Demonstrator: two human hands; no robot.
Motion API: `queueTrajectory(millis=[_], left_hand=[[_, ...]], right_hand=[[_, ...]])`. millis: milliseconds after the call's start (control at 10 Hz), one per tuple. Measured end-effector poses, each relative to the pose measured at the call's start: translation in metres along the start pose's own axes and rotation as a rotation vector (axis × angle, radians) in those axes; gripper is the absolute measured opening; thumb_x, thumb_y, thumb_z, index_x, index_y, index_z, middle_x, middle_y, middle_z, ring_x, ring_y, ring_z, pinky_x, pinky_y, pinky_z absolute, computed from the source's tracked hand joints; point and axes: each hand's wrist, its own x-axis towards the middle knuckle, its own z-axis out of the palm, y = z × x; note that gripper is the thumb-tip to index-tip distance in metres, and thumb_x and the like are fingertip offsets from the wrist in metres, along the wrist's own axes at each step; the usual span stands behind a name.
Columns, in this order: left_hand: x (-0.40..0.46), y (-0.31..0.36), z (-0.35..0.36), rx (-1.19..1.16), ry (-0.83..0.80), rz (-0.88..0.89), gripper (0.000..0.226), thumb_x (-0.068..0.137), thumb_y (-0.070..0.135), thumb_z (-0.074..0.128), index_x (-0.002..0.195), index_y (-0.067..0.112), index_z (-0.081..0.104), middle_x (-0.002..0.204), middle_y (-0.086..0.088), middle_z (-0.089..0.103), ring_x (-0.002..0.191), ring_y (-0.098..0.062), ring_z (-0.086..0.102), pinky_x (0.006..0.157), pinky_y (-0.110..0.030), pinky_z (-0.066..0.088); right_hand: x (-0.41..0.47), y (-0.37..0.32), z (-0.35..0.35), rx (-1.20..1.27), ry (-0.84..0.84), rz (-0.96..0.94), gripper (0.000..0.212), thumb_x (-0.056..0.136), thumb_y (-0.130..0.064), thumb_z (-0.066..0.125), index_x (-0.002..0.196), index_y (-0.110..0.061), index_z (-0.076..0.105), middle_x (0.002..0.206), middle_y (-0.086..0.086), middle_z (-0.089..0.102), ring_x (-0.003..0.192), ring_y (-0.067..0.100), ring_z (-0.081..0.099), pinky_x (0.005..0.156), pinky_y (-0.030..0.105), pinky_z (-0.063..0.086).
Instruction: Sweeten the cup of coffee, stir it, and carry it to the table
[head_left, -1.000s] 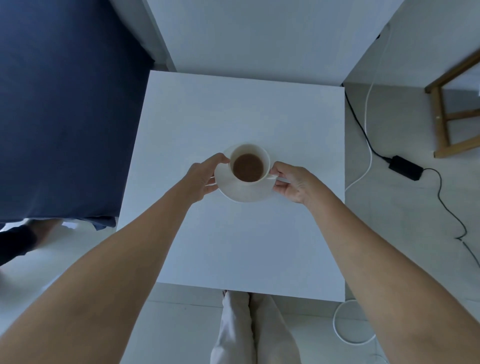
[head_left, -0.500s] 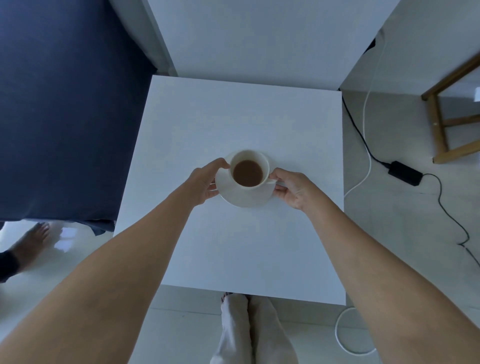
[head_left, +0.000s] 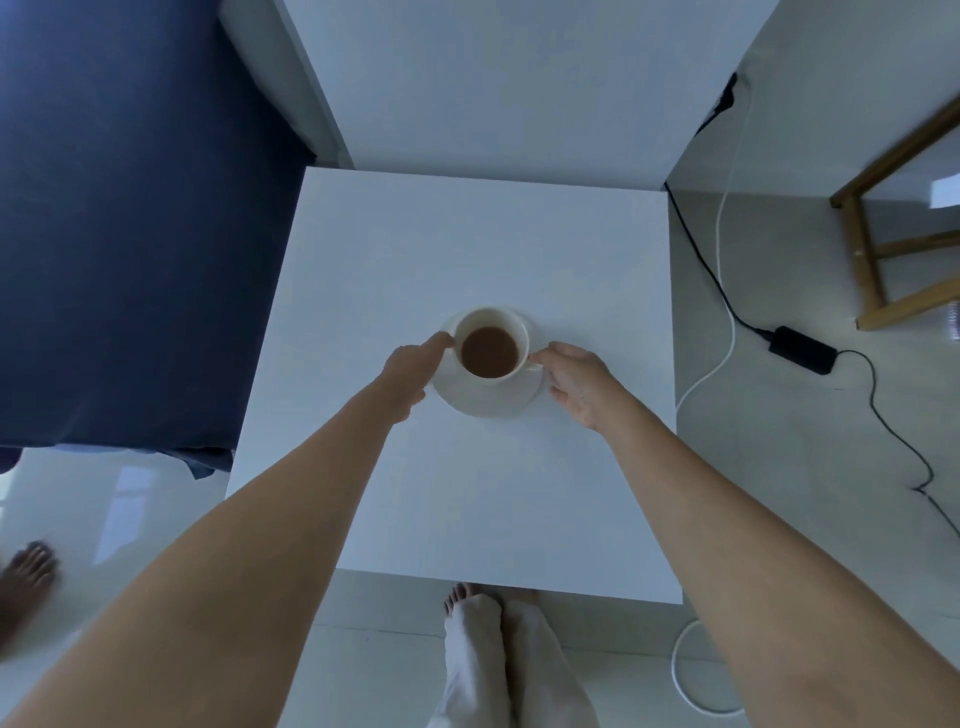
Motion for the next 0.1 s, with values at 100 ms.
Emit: queueTrajectory(millis=[100], left_hand=[[-0.0285,-0.0261,0.0009,0.361,0.119,0.103,0.081,0.088,0.058,0.051,0.151,0.013,0.024,0.156,-0.012,0.028,0.14,-0.03,0.033,0.112,-0.043,0.031]], right_hand=[[-0.0275,0.0162,-0.0033,-0.121,0.107,-0.041,0.064,0.087,-0.027,0.059,0.145,-0.013,0.035,0.15,0.003,0.04,0.136,0.019,0.039,0.109,0.031,0.032]])
